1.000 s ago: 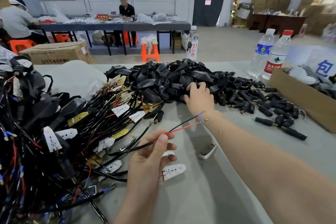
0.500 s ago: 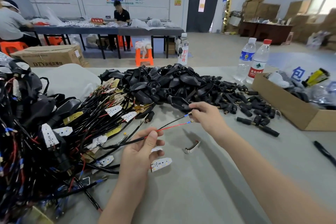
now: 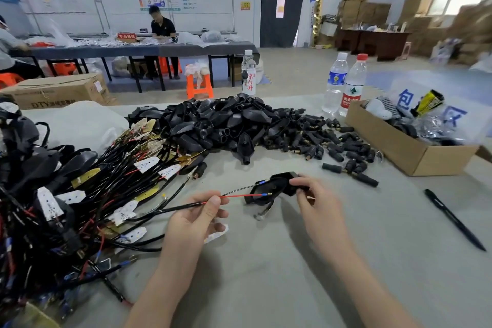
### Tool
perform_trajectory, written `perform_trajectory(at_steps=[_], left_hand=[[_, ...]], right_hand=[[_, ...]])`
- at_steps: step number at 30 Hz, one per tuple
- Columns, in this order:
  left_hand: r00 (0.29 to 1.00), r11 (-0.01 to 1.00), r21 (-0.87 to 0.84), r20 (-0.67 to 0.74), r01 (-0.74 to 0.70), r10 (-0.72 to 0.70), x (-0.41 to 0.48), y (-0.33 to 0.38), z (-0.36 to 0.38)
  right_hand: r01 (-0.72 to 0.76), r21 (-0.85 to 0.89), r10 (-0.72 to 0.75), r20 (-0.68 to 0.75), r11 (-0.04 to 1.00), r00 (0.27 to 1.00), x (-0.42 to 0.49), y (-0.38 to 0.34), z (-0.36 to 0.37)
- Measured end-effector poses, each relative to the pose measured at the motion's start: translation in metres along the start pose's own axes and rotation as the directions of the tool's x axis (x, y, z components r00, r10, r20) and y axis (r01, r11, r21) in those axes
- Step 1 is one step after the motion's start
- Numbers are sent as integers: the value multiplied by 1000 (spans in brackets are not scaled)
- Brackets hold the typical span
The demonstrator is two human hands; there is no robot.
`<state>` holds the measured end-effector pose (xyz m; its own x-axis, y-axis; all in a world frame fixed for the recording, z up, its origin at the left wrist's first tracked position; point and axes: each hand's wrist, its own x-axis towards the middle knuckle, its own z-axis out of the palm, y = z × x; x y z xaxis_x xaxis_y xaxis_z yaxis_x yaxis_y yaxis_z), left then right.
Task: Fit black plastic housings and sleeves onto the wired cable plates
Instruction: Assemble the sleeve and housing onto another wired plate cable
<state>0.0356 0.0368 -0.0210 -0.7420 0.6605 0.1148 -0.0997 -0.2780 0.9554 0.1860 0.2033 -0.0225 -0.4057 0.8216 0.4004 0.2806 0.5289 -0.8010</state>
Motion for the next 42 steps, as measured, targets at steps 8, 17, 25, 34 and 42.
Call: perform_trajectory(at_steps=[8,17,25,34,42], left_hand=[[1000,1000,-2,-10,5,-5,5,-4,-5],[999,1000,5,-18,-27,27,2,-3,-2],[1000,998,54,6,-18,18,0,-5,1],[999,998,69,33,-15,12,-1,-4,3],[1000,998,63,15,-16,15,0,-3,1]], right_hand=[[9,22,-4,-235,1000,972,3,-2,-16],[-262,575,197,174,775,965,-12,-19,5],[-300,646,180,246,702,952,-13,-22,6],[-269,640,160,225,719,961,-12,-20,7],[-263,632,136,243,729,960,-13,-18,8]])
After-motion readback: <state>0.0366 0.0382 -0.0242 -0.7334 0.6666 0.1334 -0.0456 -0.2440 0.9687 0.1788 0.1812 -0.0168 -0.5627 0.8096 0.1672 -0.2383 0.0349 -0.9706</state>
